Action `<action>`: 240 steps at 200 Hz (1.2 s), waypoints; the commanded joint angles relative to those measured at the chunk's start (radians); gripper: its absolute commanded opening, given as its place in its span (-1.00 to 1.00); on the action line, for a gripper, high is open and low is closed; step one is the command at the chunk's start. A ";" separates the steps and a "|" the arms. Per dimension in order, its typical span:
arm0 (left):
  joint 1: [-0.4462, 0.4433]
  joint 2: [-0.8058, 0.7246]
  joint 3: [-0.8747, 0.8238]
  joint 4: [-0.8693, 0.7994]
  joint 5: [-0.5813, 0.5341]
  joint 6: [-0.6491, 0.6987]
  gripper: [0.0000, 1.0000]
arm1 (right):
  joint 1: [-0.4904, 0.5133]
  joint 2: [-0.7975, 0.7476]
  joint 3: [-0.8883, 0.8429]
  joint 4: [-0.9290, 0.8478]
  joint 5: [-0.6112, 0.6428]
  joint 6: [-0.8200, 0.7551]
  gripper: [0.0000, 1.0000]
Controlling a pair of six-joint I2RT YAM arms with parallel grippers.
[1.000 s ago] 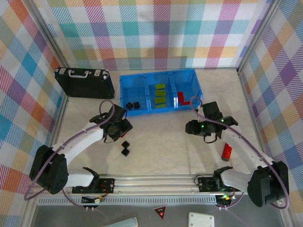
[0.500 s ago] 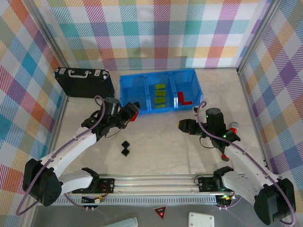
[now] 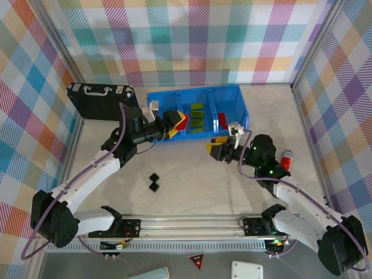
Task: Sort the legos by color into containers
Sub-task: Place the lego in the container.
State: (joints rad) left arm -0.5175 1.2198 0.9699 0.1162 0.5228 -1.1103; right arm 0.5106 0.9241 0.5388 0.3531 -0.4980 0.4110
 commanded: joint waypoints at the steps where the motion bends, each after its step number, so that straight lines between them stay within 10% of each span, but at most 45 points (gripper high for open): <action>1: -0.024 0.028 0.032 0.120 0.132 0.006 0.07 | 0.022 0.032 0.066 0.113 -0.071 -0.120 0.01; 138: -0.086 0.052 0.124 -0.037 0.422 0.248 0.03 | 0.111 0.089 0.204 0.102 -0.089 -0.446 0.15; 240: -0.099 0.033 0.135 -0.083 0.407 0.284 0.10 | 0.143 0.055 0.201 0.042 -0.038 -0.488 -0.43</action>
State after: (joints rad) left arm -0.6083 1.2686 1.0668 0.0288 0.9268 -0.8509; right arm 0.6422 1.0077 0.7200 0.4046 -0.5434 -0.0624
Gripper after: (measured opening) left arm 0.623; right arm 0.304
